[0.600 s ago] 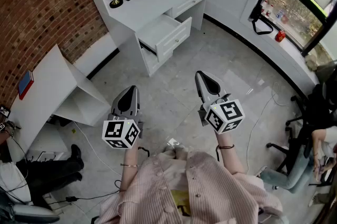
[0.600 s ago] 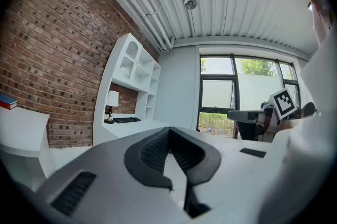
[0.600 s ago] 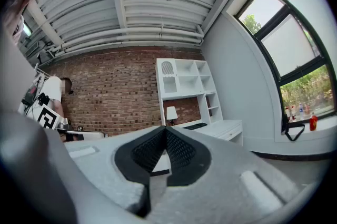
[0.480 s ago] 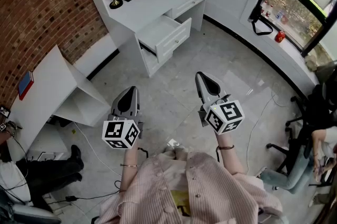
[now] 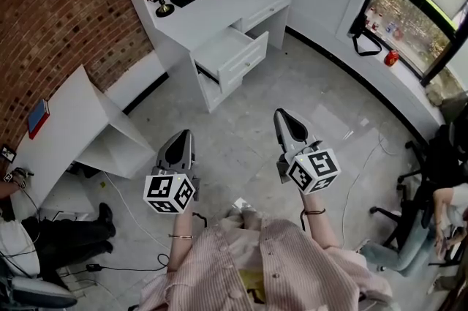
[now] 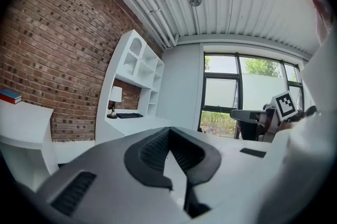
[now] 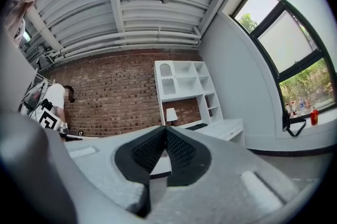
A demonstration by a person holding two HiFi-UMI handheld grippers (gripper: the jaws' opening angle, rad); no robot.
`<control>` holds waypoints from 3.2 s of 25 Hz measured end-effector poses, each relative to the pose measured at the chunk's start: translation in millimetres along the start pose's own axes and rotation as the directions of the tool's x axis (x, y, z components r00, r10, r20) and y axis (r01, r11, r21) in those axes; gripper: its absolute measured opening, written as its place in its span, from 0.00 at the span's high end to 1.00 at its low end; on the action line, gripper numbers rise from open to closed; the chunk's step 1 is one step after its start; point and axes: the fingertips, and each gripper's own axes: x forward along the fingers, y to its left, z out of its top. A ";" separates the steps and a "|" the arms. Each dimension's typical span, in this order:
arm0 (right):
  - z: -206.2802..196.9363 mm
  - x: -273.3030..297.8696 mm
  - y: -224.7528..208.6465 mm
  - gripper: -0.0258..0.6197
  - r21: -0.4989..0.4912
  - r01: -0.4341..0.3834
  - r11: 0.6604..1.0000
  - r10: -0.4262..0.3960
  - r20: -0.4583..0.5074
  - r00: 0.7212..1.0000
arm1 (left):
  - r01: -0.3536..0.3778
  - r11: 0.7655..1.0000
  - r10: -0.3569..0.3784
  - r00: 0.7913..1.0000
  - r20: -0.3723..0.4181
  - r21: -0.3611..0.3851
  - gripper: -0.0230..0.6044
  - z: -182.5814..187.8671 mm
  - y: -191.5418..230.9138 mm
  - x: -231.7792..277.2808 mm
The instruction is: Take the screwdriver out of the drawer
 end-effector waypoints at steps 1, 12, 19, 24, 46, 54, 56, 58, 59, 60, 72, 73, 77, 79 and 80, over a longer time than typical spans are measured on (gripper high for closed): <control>-0.7 0.5 -2.6 0.95 0.001 0.002 1.000 -0.002 -0.004 1.000 | -0.003 1.000 0.003 1.000 -0.002 -0.002 0.96 -0.9 -1.3 1.2; -30.4 0.0 -28.5 0.92 0.020 -0.005 1.000 0.006 -0.064 0.998 | 0.004 1.000 -0.005 1.000 -0.031 -0.014 0.96 -26.1 -18.8 20.7; -40.3 23.7 -49.1 0.88 0.027 0.018 0.999 -0.016 -0.084 0.996 | 0.011 1.000 -0.012 0.999 -0.051 -0.018 0.96 -30.1 -8.2 49.1; -49.0 52.7 -68.1 0.83 0.030 0.019 0.999 -0.016 -0.097 0.995 | 0.011 1.000 -0.013 0.998 -0.056 -0.028 0.96 -32.4 6.9 82.8; -66.9 258.3 -157.2 0.80 0.037 -0.014 0.999 0.021 -0.180 0.983 | 0.017 0.998 -0.022 0.996 -0.086 -0.065 0.96 -10.0 110.7 272.1; -78.5 297.9 -168.4 0.80 0.044 -0.028 0.999 0.037 -0.212 0.977 | 0.011 0.997 -0.020 0.992 -0.121 -0.081 0.96 -17.5 137.5 300.8; -80.8 307.3 -171.9 0.80 0.041 -0.030 0.999 0.038 -0.220 0.975 | 0.008 0.996 -0.019 0.992 -0.128 -0.084 0.96 -19.0 142.9 306.5; -83.1 317.3 -175.5 0.80 0.038 -0.034 0.999 0.042 -0.226 0.973 | 0.004 0.996 -0.015 0.991 -0.133 -0.087 0.96 -20.4 148.3 312.3; -84.4 322.5 -176.8 0.80 0.037 -0.038 0.999 0.045 -0.229 0.972 | -0.001 0.996 -0.011 0.991 -0.135 -0.090 0.96 -21.3 151.5 314.8; -86.1 327.9 -177.9 0.80 0.037 -0.043 0.998 0.051 -0.233 0.971 | -0.007 0.996 -0.006 0.991 -0.137 -0.093 0.96 -22.4 154.8 317.4; -122.5 423.7 -230.5 0.80 0.030 -0.147 0.989 0.148 -0.356 0.923 | -0.078 0.982 0.043 0.979 -0.198 -0.172 0.96 -46.8 186.7 403.9; -126.9 432.8 -236.3 0.80 0.029 -0.160 0.987 0.159 -0.374 0.914 | -0.086 0.980 0.047 0.977 -0.208 -0.181 0.96 -49.8 188.4 413.4; -142.8 468.2 -257.5 0.80 0.023 -0.225 0.974 0.211 -0.453 0.866 | -0.128 0.967 0.073 0.967 -0.244 -0.219 0.96 -59.4 194.3 448.4; -151.9 484.0 -266.2 0.80 0.023 -0.264 0.964 0.241 -0.492 0.837 | -0.152 0.959 0.087 0.961 -0.263 -0.238 0.96 -65.8 197.2 463.7; -156.8 491.4 -270.0 0.80 0.023 -0.283 0.959 0.255 -0.511 0.821 | -0.164 0.955 0.094 0.958 -0.273 -0.246 0.96 -69.6 198.6 470.6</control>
